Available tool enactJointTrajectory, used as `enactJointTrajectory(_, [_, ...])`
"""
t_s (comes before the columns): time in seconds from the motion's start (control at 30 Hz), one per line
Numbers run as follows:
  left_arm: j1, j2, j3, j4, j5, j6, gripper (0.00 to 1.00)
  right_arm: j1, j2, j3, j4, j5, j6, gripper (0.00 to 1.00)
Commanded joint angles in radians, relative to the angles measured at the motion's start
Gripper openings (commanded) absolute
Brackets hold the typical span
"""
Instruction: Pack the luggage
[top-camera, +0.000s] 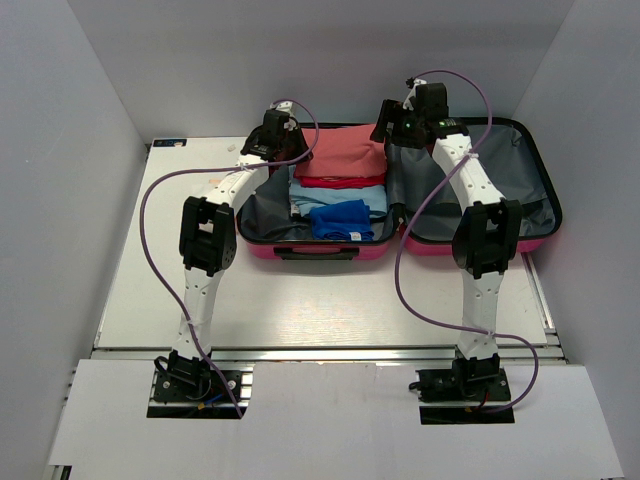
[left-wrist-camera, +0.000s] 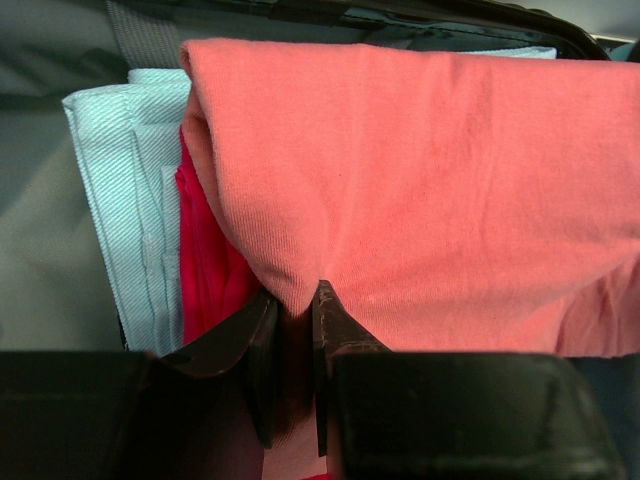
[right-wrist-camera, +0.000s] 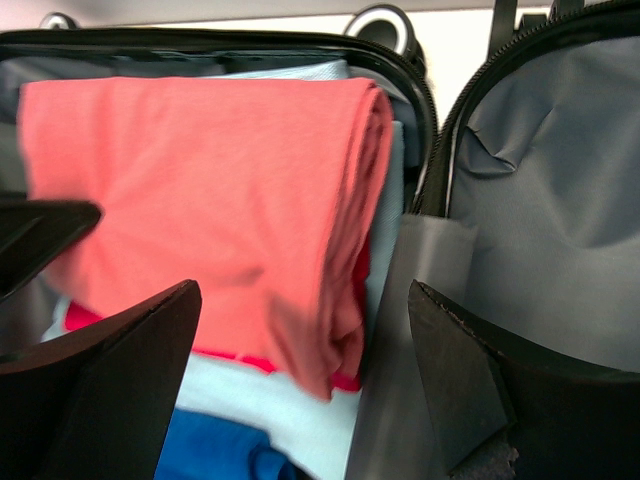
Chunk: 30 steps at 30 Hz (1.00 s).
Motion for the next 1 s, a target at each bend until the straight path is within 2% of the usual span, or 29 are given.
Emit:
enactJointTrajectory(0.0, [0.009,-0.058,-0.028,-0.047,0.073,-0.004,0.18,0.0,-0.101,-0.04,0.048,-0.012,-0.019,0.89])
enactJointTrajectory(0.03, [0.009,-0.057,-0.031,-0.043,0.078,-0.004,0.13,-0.001,-0.103,-0.043,0.047,-0.011,-0.021,0.89])
enactJointTrajectory(0.07, [0.009,-0.054,-0.03,-0.044,0.084,-0.006,0.0,-0.001,-0.103,-0.04,0.035,-0.012,-0.021,0.89])
enactJointTrajectory(0.4, [0.009,-0.208,-0.119,-0.073,0.09,0.02,0.0,0.002,-0.12,-0.063,0.004,-0.009,-0.027,0.89])
enactJointTrajectory(0.7, [0.009,-0.086,0.004,-0.157,0.122,0.034,0.0,0.016,-0.089,-0.055,0.027,-0.078,-0.021,0.89])
enactJointTrajectory(0.77, [0.009,-0.04,0.071,-0.199,0.106,0.027,0.31,0.02,-0.081,-0.055,0.047,-0.138,-0.016,0.89])
enactJointTrajectory(0.8, [0.009,-0.029,0.09,-0.234,0.101,0.028,0.55,0.019,-0.08,-0.054,0.057,-0.161,-0.016,0.89])
enactJointTrajectory(0.83, [0.018,-0.034,0.095,-0.237,0.092,0.027,0.9,0.025,-0.077,-0.049,0.071,-0.181,-0.016,0.89])
enactJointTrajectory(0.87, [0.018,-0.041,0.085,-0.23,0.061,0.027,0.98,0.028,-0.071,-0.043,0.077,-0.185,-0.016,0.89])
enactJointTrajectory(0.97, [0.018,-0.079,0.059,-0.187,0.032,0.02,0.98,0.032,-0.064,-0.035,0.142,-0.225,0.01,0.89])
